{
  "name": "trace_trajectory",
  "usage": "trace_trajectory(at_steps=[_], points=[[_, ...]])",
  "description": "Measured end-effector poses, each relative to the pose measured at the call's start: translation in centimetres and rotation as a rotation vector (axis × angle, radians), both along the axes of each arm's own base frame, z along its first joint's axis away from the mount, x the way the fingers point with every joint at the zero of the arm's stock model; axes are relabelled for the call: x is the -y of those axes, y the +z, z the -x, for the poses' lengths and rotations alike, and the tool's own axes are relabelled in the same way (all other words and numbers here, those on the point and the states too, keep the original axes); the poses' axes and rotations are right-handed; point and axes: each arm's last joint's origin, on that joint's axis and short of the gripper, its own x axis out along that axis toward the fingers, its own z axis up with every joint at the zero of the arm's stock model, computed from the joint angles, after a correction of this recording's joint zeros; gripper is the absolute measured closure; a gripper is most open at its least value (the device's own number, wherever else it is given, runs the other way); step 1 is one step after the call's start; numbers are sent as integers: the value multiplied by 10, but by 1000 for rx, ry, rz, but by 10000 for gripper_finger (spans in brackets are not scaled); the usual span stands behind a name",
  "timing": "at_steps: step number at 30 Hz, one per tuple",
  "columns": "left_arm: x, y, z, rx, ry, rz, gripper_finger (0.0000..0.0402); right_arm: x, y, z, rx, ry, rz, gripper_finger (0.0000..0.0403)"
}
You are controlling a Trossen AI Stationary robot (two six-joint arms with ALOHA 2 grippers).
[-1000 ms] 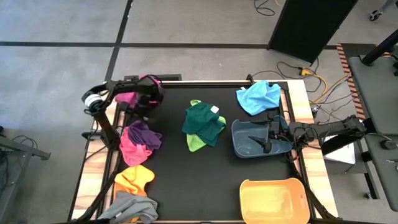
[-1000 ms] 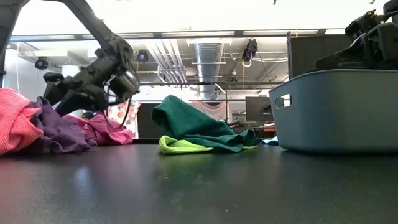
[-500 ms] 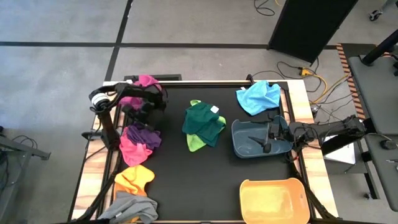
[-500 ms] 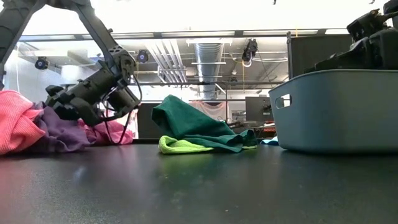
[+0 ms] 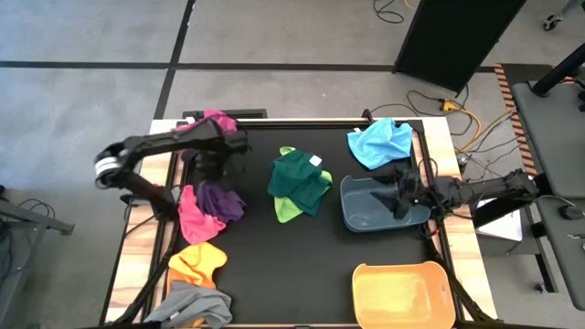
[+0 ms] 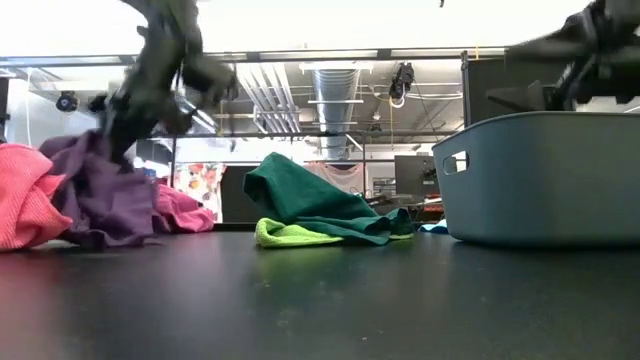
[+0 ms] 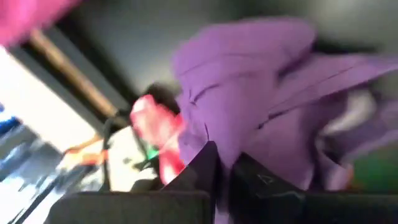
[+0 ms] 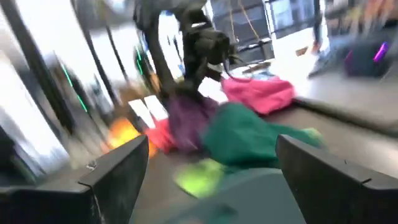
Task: Sort towels by color in basket
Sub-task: Put the purple towel into the blue bin
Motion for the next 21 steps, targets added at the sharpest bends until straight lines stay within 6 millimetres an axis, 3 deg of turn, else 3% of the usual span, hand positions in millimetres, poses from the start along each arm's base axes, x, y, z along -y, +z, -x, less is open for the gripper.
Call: trace_trajectory(at_steps=[2, 7, 11, 15, 21], points=[[3, 30, -1, 128, -16, -62, 400, 2, 3, 1, 55, -41, -127, 60], [9, 101, 0, 513, -49, -260, 401, 5, 11, 2, 167, -97, -244, 60], [12, 128, 7, 680, -77, -373, 401, 7, 18, 2, 224, -152, -298, 60], [13, 119, 14, 657, -85, -418, 401, 7, 37, 0, 255, -144, -325, 60], [9, 65, 5, 620, 109, -409, 401, 10, 77, 0, 386, -200, -514, 60]])
